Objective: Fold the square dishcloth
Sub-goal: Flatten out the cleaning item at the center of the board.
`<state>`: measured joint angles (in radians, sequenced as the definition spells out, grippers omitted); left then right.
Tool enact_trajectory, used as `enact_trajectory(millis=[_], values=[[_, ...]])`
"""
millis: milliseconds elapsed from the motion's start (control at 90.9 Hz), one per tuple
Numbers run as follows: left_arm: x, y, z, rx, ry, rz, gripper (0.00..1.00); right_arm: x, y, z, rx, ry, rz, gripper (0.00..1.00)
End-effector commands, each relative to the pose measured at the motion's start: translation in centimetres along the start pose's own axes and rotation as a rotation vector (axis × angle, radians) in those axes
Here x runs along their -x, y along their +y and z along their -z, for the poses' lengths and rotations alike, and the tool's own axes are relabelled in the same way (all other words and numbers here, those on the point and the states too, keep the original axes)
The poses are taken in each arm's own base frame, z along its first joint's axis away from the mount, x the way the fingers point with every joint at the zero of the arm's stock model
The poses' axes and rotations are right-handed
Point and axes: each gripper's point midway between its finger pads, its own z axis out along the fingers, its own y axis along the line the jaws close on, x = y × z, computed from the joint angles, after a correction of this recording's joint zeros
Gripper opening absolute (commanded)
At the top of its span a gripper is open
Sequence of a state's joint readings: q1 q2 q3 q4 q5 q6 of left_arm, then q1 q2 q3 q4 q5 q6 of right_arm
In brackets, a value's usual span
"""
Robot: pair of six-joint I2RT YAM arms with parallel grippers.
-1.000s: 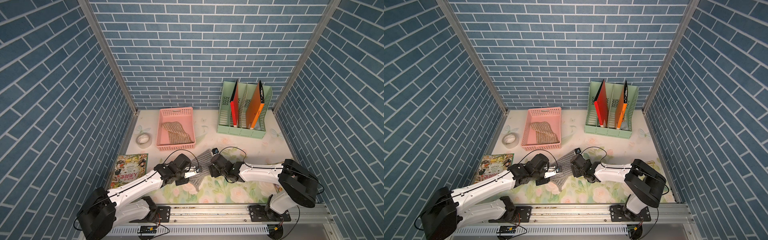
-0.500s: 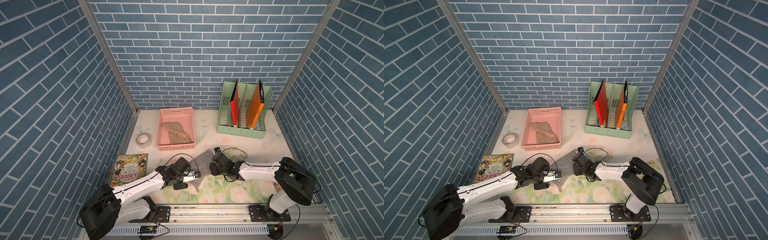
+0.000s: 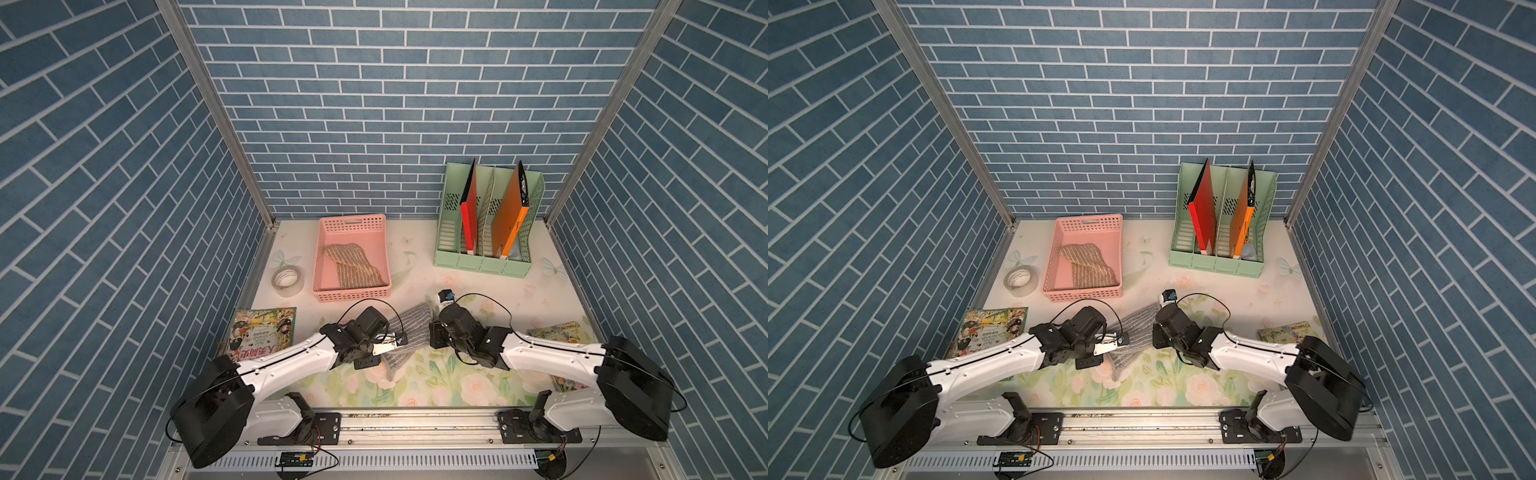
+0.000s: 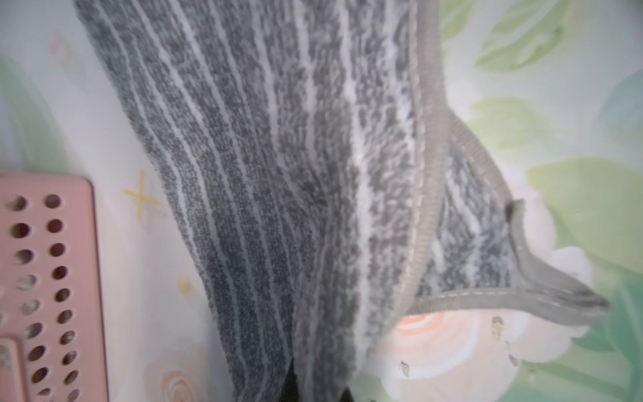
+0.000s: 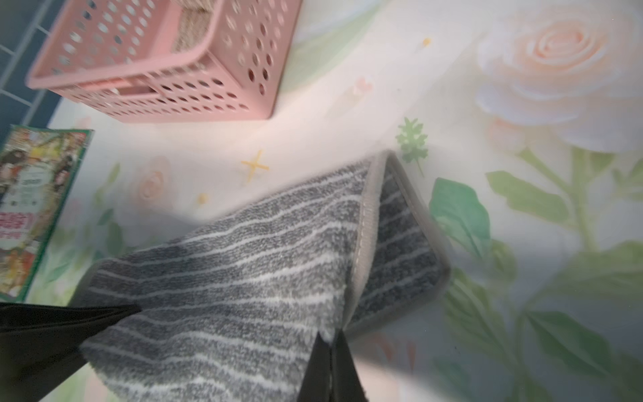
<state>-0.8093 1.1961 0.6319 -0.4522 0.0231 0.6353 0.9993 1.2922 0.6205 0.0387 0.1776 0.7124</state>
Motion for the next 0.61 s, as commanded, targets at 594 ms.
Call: enact_trajectory(millis=[594], values=[[4.0,-4.8,1.3,-0.130,-0.123,-0.076,0.20,-2.3,-4.4,10.1,-0.155,-0.074,-0.159,0.00]])
